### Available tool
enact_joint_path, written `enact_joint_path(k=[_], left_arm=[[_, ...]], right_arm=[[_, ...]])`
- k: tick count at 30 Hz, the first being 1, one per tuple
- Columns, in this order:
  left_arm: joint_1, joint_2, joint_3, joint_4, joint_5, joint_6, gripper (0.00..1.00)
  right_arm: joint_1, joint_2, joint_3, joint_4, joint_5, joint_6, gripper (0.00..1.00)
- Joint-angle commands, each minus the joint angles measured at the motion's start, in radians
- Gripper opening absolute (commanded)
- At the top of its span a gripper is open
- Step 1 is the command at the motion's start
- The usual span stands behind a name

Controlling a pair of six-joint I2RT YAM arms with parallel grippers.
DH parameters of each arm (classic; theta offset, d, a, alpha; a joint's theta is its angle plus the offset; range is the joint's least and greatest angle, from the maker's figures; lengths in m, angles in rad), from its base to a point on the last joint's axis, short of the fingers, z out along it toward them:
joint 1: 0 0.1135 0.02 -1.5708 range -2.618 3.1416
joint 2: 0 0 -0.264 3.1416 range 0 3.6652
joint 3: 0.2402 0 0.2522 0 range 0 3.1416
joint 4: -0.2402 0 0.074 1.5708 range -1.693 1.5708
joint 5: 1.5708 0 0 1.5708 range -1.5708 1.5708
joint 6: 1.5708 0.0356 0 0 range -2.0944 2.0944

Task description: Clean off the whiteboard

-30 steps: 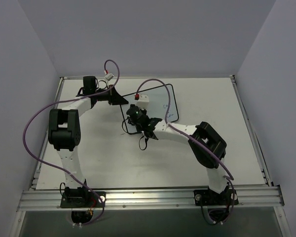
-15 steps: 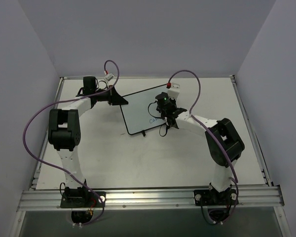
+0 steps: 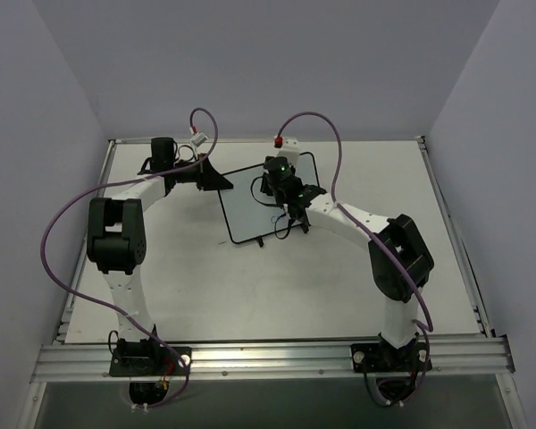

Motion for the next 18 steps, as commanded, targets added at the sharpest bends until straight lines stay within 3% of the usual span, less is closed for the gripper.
enact_joint_path(k=[1, 13, 18], left_arm=[[-0.021, -0.028, 0.010, 0.003, -0.018, 0.115, 0.02], [-0.021, -0.021, 0.006, 0.003, -0.022, 0.120, 0.02], [-0.021, -0.017, 0.009, 0.003, -0.019, 0.118, 0.02]], right_arm=[[-0.085, 0.020, 0.048, -0.072, -0.003, -0.041, 0.00], [-0.209, -0.010, -0.323, 0.096, -0.019, 0.085, 0.00], [-0.212, -0.042, -0.391, 0.144, -0.002, 0.155, 0.00]])
